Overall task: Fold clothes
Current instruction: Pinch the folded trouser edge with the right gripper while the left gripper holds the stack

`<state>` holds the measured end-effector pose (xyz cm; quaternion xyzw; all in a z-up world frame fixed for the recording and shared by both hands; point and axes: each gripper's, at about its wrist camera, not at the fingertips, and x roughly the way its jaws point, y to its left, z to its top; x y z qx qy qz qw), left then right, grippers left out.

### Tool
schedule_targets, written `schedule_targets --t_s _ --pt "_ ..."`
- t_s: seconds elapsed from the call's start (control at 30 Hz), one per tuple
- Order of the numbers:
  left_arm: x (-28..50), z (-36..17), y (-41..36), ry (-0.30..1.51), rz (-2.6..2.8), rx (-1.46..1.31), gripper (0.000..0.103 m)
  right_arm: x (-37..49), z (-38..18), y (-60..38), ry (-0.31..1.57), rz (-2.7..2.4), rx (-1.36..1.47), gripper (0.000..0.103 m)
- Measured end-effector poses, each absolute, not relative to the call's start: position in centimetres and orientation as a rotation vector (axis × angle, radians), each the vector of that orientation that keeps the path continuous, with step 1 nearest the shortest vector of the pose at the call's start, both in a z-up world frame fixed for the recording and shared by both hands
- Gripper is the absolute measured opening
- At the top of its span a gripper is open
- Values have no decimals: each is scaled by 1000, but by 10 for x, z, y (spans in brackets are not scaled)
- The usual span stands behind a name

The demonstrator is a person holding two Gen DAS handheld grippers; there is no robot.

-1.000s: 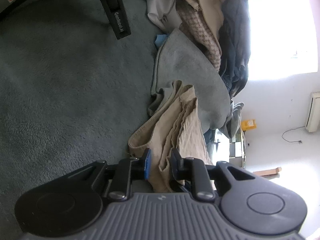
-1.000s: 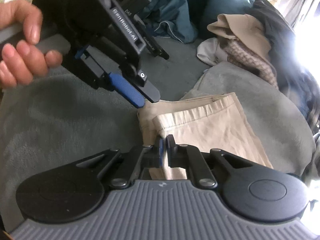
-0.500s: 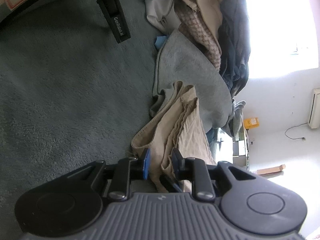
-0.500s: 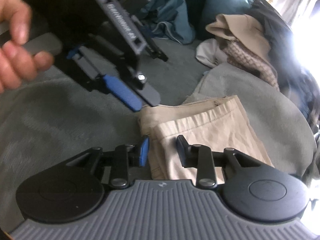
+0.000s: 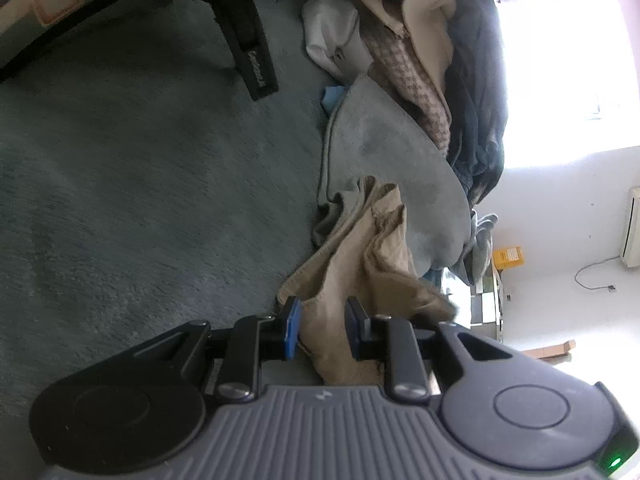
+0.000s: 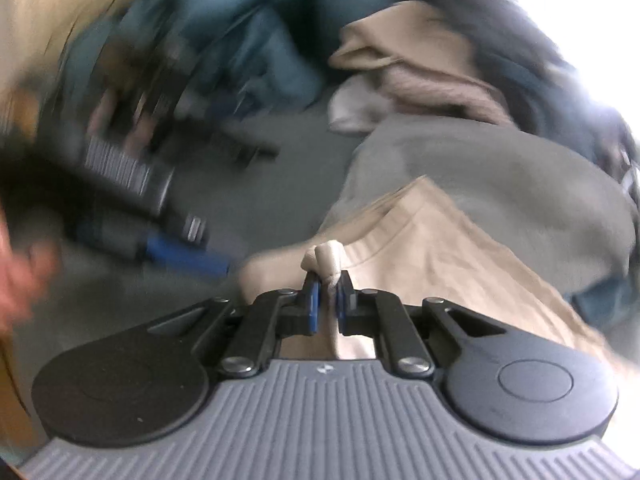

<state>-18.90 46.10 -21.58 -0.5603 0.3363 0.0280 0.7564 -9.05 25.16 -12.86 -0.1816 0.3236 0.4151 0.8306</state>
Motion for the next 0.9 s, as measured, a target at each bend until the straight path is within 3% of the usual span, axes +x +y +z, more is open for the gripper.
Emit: schedule_targets --t_s 0.2,0.67,0.83,0.9 --pt "-192 -215 467 725 89 -1237 24 -89 -121 262 628 881 -373 7" --pt "-177 -194 469 721 69 -1175 24 -105 -174 287 679 854 -440 8" --pt "-155 -176 464 725 34 -1107 24 -113 -180 290 657 873 -501 18" --pt "-145 -169 462 724 18 -1078 24 -114 -175 286 653 891 -470 30"
